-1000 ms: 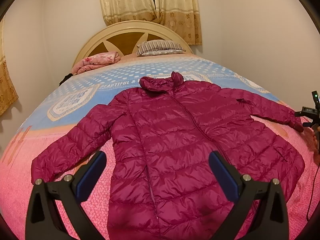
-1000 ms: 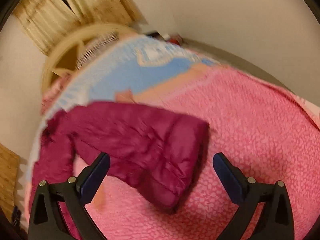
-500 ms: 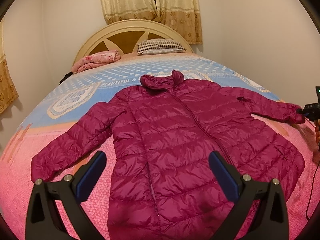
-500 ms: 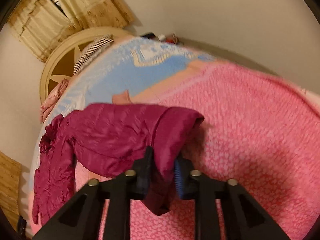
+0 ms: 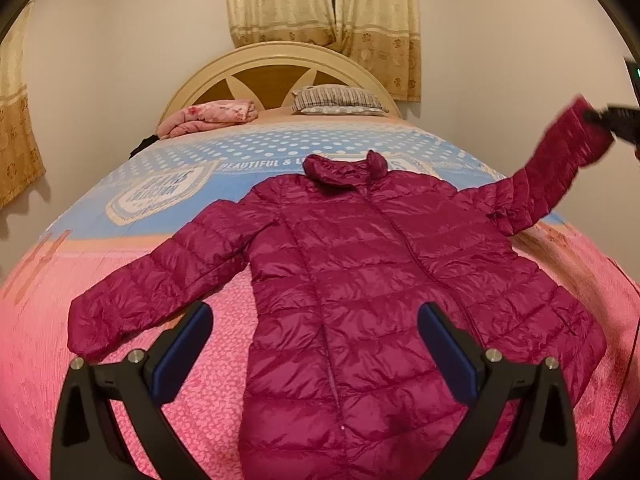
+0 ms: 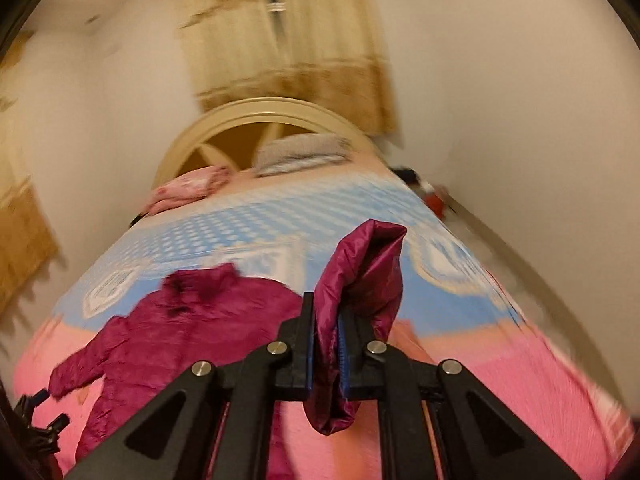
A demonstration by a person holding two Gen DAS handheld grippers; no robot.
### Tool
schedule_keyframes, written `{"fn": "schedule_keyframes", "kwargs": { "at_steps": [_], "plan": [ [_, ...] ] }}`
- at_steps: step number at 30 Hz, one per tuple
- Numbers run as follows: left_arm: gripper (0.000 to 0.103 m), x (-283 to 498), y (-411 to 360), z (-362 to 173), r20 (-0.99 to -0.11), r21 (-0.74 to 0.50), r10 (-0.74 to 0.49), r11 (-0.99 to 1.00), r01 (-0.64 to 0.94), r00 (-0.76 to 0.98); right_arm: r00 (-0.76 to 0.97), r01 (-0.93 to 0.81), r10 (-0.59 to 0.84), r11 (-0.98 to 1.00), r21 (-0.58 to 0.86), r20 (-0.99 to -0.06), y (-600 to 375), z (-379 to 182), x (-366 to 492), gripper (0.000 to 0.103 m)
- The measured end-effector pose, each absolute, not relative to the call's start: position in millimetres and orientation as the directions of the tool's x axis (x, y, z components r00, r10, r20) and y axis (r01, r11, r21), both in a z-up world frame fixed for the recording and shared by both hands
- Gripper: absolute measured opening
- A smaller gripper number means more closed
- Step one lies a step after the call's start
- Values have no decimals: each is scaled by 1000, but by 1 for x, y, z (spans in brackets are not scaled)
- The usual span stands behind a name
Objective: Fold large clothes
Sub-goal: 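Carry the held sleeve across the jacket body toward the left tool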
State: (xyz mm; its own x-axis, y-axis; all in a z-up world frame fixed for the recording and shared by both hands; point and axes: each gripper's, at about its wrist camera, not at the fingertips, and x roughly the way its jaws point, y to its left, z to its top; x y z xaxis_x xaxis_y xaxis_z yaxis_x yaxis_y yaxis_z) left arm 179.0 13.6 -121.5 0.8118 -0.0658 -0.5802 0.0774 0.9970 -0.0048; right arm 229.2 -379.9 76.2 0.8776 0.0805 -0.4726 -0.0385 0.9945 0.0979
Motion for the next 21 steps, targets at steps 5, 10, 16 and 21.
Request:
{"fn": "schedule_keyframes", "kwargs": {
  "at_steps": [5,10,16,21],
  "plan": [
    [103,178,27,-123,-583,-9,-44,999,48,812,862,-219,196,976,7,-467,-275,86,250,9],
    [103,179,44,-126,-588,-9,-13,1000,10,808,800,-371,311,929,-15,-513,-178,48,273,9],
    [103,182,53,-130,-599,19,25,1000,-17,801,689,-446,396,892,76,-607,-109,-37,303,9],
    [103,189,52,-132,-601,64,56,998,-21,797,598,-456,471,866,208,-648,-85,-99,321,9]
  ]
}}
